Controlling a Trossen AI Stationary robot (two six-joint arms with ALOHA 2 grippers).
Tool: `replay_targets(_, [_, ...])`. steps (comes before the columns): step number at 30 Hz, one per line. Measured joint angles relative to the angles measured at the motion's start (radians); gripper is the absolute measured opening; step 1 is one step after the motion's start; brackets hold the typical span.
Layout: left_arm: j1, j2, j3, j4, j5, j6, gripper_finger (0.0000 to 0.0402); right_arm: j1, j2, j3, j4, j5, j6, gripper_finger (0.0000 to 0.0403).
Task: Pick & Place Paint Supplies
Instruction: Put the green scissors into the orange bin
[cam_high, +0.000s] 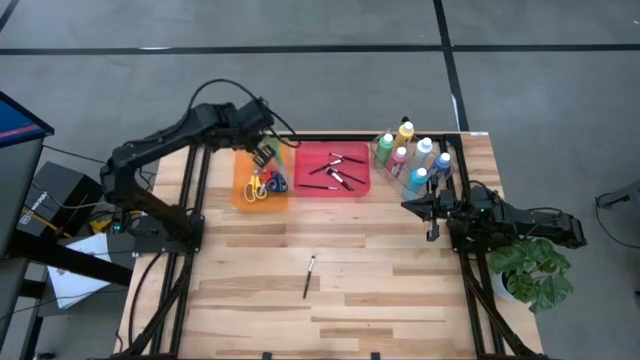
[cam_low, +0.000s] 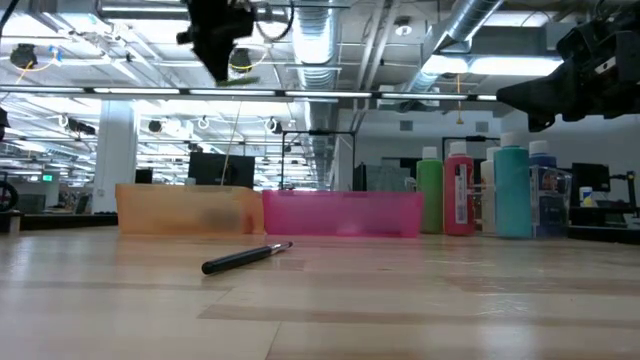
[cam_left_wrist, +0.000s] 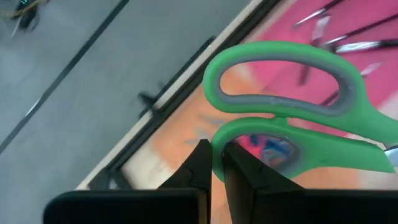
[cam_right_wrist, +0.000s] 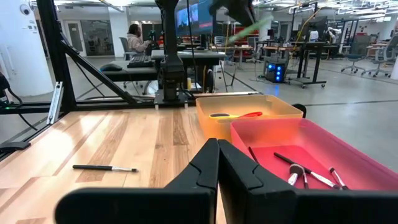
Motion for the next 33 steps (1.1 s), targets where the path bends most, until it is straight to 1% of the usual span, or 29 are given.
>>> replay_targets(6, [0.141,-0.003,-0.168,0.019,0.0,0.078,0.0012,0.0,0.0,0.0,0.0,0.0,0.0,0.0])
replay_targets(11, [0.225,0.001,-0.348,0.132,0.0,0.13,0.0011,0.0,0.0,0.0,0.0,0.0,0.0,0.0])
replay_targets(15, [0.275,0.001,-0.456,0.257,0.001,0.16,0.0013,0.0,0.0,0.0,0.0,0.0,0.0,0.0])
replay_targets(19, [0.303,0.001,-0.52,0.319,0.005,0.185,0.0011,0.0,0.0,0.0,0.0,0.0,0.0,0.0])
replay_targets(23, [0.311,0.0,-0.568,0.37,0.054,0.188,0.0014,0.0,0.0,0.0,0.0,0.0,0.0,0.0])
replay_targets(28, [0.303,0.0,-0.642,0.458,0.103,0.235,0.0013,0.0,0.0,0.0,0.0,0.0,0.0,0.0])
replay_targets(33, [0.303,0.0,-0.675,0.504,0.106,0.254,0.0015,0.0,0.0,0.0,0.0,0.0,0.0,0.0])
